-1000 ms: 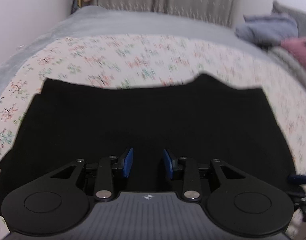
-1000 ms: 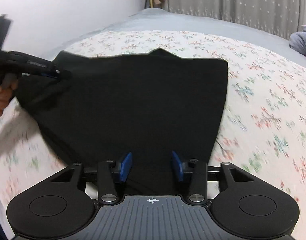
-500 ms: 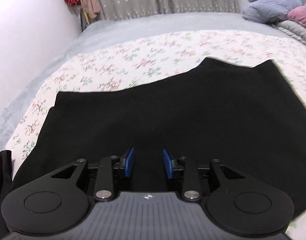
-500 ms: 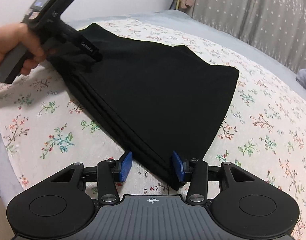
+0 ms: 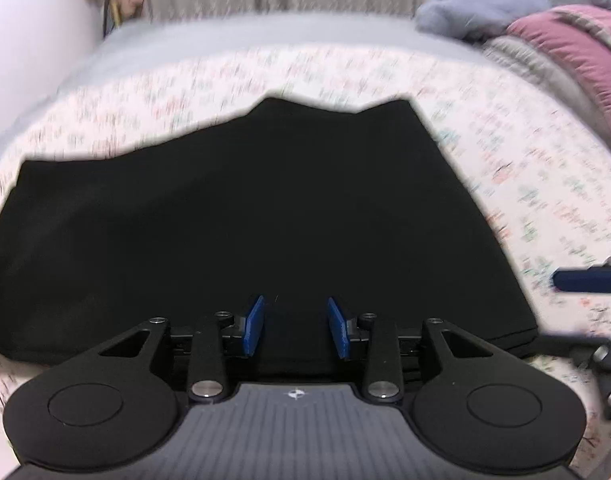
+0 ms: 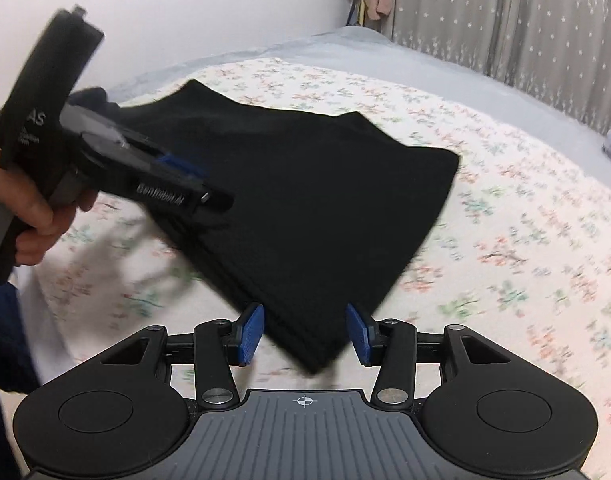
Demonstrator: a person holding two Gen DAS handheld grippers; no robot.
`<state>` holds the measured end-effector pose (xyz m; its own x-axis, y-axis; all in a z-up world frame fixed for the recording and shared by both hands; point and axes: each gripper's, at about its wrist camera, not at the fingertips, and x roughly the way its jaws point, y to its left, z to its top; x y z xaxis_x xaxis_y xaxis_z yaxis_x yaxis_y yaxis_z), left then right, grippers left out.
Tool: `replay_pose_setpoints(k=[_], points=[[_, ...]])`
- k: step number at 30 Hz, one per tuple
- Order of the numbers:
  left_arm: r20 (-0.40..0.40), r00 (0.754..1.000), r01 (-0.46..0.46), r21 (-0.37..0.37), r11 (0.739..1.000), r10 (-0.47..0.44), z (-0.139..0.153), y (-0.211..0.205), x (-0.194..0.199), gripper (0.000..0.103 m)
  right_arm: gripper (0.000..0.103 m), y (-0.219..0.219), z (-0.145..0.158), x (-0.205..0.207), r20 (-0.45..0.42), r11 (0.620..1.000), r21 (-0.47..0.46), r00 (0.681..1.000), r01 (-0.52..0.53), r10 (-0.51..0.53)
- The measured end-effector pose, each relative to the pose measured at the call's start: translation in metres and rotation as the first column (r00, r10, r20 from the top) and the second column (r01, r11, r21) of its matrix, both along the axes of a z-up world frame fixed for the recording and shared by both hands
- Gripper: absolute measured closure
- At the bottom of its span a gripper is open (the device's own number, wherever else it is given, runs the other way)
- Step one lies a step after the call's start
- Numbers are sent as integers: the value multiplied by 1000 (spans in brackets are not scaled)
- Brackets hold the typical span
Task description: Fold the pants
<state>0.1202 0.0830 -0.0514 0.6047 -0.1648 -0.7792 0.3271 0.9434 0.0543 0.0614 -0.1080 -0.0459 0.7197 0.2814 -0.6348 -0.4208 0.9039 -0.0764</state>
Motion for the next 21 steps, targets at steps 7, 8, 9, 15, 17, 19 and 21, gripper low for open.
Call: replay_pose_setpoints(k=[7, 8, 9, 15, 17, 19, 21], points=[[14, 1000, -23, -12, 1000, 23, -10, 2, -2, 49, 55, -9, -32, 8, -58, 998, 51, 998, 37, -34], [15, 1000, -27, -9, 1000, 27, -10, 1, -2, 48, 55, -6, -30, 8, -70, 998, 51, 997, 27, -23], [14, 999, -31, -6, 1000, 31, -10, -1, -2, 48, 55, -7, -31, 9, -90, 998, 67, 996, 19, -13], [4, 999, -49, -1, 999, 49, -7, -5, 2, 47, 55, -14, -29, 4, -139, 995, 93, 990, 21, -8], [-6, 999, -52, -20, 998, 52, -6, -4, 2, 47, 56, -23, -25, 4, -166, 990, 139, 986, 40, -16], [-13, 998, -56, -41, 998, 55, -4, -3, 1, 47, 57, -36, -21, 3, -187, 975, 207, 982, 79, -40], [-10, 999, -50, -57, 997, 49, -1, -4, -2, 47, 57, -50, -17, 3, -196, 955, 272, 978, 120, -67]])
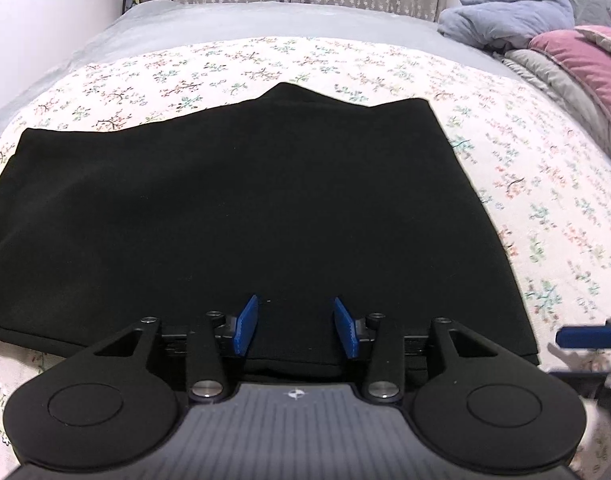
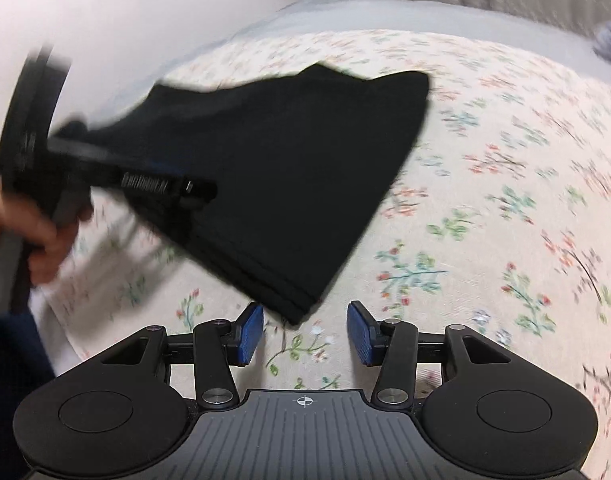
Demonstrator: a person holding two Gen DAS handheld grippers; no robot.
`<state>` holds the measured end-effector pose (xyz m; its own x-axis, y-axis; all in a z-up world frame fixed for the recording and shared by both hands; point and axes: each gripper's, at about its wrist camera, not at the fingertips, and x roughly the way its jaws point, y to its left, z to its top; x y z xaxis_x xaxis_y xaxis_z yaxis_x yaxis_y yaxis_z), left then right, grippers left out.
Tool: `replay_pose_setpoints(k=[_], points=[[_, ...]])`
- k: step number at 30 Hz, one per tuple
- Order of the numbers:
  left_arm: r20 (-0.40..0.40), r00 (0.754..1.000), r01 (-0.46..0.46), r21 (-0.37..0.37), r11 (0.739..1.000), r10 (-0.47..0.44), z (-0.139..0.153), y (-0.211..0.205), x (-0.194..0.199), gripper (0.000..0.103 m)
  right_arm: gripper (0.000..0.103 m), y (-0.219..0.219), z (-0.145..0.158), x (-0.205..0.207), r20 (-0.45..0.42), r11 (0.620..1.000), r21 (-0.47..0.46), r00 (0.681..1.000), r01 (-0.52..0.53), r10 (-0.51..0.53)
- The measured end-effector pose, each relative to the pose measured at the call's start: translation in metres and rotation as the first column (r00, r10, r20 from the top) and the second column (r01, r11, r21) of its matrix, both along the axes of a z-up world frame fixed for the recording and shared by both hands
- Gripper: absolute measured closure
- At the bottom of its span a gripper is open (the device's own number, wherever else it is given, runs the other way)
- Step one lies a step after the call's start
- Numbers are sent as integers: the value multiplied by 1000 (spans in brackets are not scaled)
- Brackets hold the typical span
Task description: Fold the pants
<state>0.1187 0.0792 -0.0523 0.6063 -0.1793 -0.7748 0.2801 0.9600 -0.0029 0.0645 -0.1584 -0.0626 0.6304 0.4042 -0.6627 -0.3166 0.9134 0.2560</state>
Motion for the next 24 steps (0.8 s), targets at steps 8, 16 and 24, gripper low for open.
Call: replay_pose_setpoints(k=[8, 16, 24], points=[[25, 1000, -9, -16, 1000, 10, 5, 0, -3, 44, 52, -50, -8, 12, -112, 936, 295, 980, 190, -163], [-1, 1000, -7, -6, 1000, 7, -1, 1, 2, 44, 51, -57, -30, 20, -183, 858, 430, 958, 280, -221], [-9, 1000, -15, -6, 1000, 14, -5, 5, 3, 43, 52, -37, -40, 22, -167, 834, 491, 966, 253, -195]])
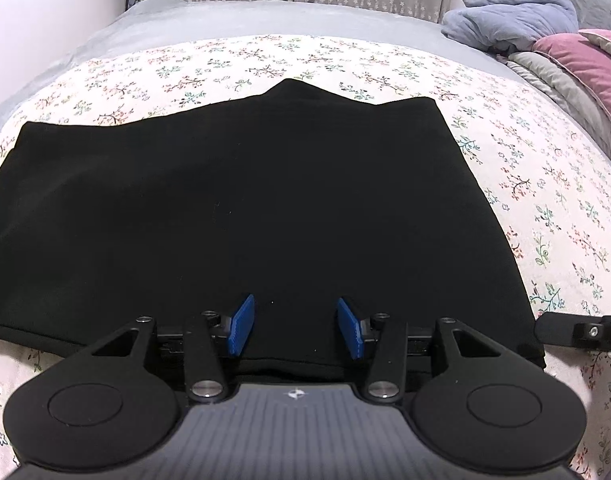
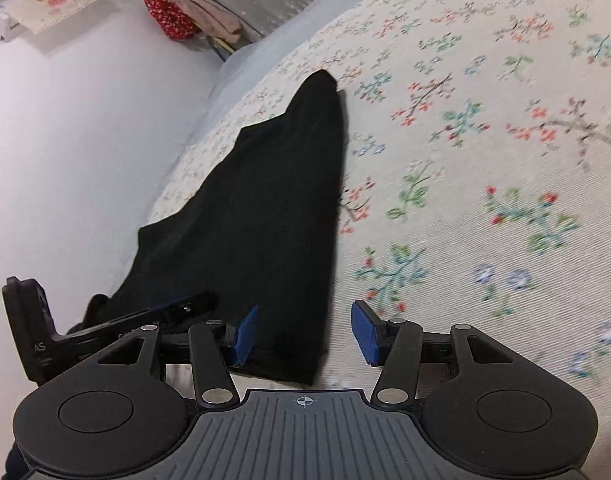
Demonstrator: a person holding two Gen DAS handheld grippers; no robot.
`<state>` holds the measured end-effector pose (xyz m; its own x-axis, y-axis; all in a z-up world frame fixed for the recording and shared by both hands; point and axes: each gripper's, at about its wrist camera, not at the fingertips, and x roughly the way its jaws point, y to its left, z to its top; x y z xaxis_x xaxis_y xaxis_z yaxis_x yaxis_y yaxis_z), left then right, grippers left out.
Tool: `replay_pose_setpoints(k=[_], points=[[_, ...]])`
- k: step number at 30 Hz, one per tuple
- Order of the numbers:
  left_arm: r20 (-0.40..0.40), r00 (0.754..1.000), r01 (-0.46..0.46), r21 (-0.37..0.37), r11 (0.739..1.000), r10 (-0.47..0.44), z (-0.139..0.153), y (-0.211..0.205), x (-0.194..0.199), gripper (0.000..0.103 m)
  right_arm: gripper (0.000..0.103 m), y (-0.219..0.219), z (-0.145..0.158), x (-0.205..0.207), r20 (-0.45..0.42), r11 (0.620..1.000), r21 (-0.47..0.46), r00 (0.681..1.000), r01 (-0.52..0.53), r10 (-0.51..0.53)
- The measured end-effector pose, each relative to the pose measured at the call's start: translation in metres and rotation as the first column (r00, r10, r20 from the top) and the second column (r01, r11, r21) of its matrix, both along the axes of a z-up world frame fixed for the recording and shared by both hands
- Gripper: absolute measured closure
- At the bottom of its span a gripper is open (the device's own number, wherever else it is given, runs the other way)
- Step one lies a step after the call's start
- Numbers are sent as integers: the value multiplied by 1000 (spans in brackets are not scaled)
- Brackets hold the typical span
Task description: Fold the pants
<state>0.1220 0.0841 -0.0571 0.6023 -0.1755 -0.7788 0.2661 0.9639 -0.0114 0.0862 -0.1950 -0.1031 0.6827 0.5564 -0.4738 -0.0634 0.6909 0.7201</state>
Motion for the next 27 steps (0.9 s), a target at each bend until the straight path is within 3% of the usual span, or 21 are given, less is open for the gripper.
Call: replay_pose_setpoints(k=[11, 17, 19, 27], points=[[-6, 1000, -5, 1, 1000, 5, -1, 0, 1, 43, 63, 2, -15, -4, -14, 989, 145, 999, 41, -39], [-4, 1000, -5, 5, 1000, 5, -1, 0, 0, 43, 66, 8, -13, -5, -4, 995, 93, 999, 37, -37], [-3, 1000, -6, 7, 1000, 6, -1, -1, 0, 43, 72, 10, -12, -3, 3, 998, 50, 999, 37, -37], [-4, 1000, -6, 6, 1000, 6, -1, -1, 0, 43, 79, 7, -18, 3, 3, 995, 87, 999, 45, -46]])
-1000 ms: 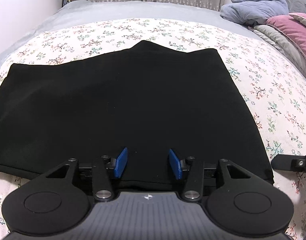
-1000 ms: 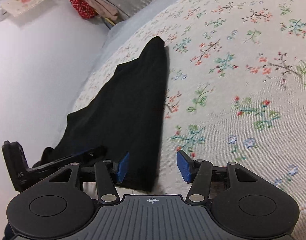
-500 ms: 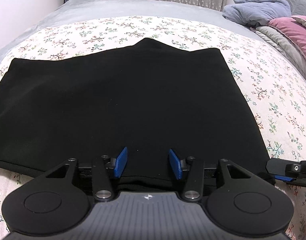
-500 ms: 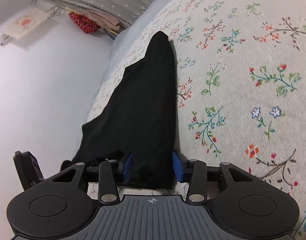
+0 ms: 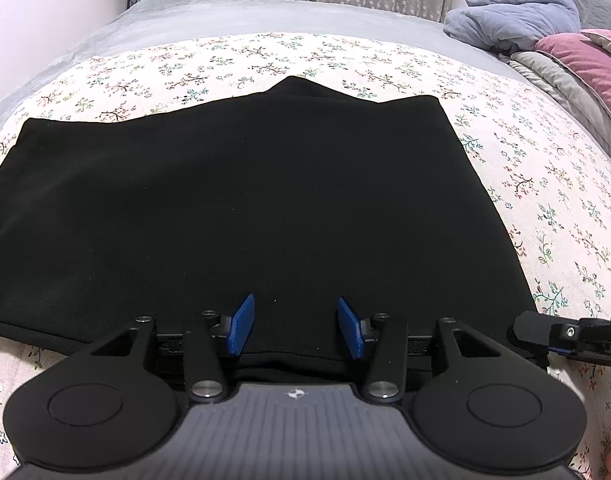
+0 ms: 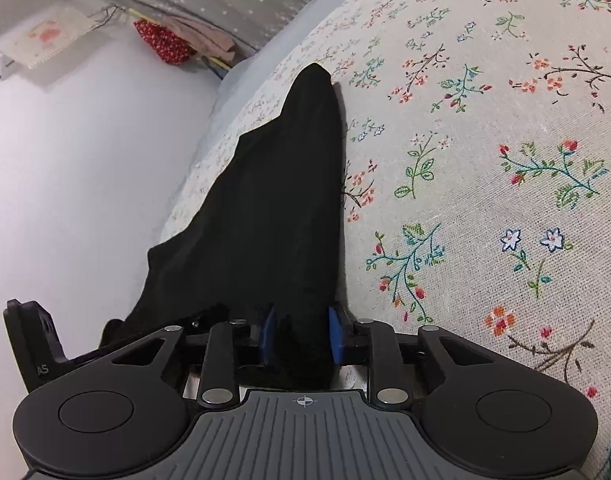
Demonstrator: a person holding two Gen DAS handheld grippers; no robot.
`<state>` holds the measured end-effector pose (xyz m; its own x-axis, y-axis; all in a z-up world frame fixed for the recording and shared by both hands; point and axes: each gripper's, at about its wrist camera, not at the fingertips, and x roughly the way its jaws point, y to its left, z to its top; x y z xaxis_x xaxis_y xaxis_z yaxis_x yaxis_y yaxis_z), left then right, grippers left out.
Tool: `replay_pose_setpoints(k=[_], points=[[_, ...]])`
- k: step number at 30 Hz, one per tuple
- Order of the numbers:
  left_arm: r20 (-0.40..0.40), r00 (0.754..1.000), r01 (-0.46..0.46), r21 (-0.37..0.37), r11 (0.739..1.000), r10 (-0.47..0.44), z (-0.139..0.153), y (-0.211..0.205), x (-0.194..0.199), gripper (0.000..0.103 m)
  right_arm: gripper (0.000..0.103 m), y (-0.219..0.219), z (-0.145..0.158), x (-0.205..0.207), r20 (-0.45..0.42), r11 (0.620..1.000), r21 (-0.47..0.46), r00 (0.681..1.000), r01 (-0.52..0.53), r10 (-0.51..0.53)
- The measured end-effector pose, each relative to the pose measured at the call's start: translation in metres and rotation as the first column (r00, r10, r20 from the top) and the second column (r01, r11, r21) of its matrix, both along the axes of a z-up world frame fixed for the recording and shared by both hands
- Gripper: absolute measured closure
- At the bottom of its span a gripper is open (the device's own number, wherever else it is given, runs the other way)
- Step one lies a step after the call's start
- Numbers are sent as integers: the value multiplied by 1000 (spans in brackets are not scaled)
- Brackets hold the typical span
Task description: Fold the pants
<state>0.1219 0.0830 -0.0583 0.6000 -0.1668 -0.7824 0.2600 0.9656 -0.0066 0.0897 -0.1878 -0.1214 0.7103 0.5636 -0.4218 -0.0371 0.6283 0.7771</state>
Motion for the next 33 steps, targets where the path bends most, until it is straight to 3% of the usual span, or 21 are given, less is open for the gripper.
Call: replay_pose_setpoints(k=[5, 6, 9, 16, 23, 28, 33], points=[[-2, 1000, -5, -2, 1000, 5, 0, 0, 1, 43, 79, -2, -4, 0, -13, 998, 64, 1000, 5, -4], [-1, 1000, -5, -1, 1000, 5, 0, 0, 0, 43, 85, -3, -7, 1, -26, 997, 73, 1000, 18, -17], [1, 1000, -6, 1, 1000, 6, 0, -1, 0, 43, 86, -6, -12, 3, -44, 993, 114, 998, 43, -38], [5, 1000, -12, 6, 1000, 12, 0, -2, 0, 42, 81, 6, -7, 6, -8, 998, 55, 1000, 12, -11], [8, 1000, -11, 9, 1000, 11, 0, -2, 2, 41, 79, 7, -10, 3, -10, 991, 126, 999, 34, -33], [8, 1000, -18, 17, 1000, 18, 0, -4, 5, 39, 79, 19, -8, 6, 1, 995, 93, 999, 41, -42], [-4, 1000, 5, 4, 1000, -5, 1, -4, 7, 34, 90, 22, -1, 5, 7, 997, 44, 998, 59, -59]])
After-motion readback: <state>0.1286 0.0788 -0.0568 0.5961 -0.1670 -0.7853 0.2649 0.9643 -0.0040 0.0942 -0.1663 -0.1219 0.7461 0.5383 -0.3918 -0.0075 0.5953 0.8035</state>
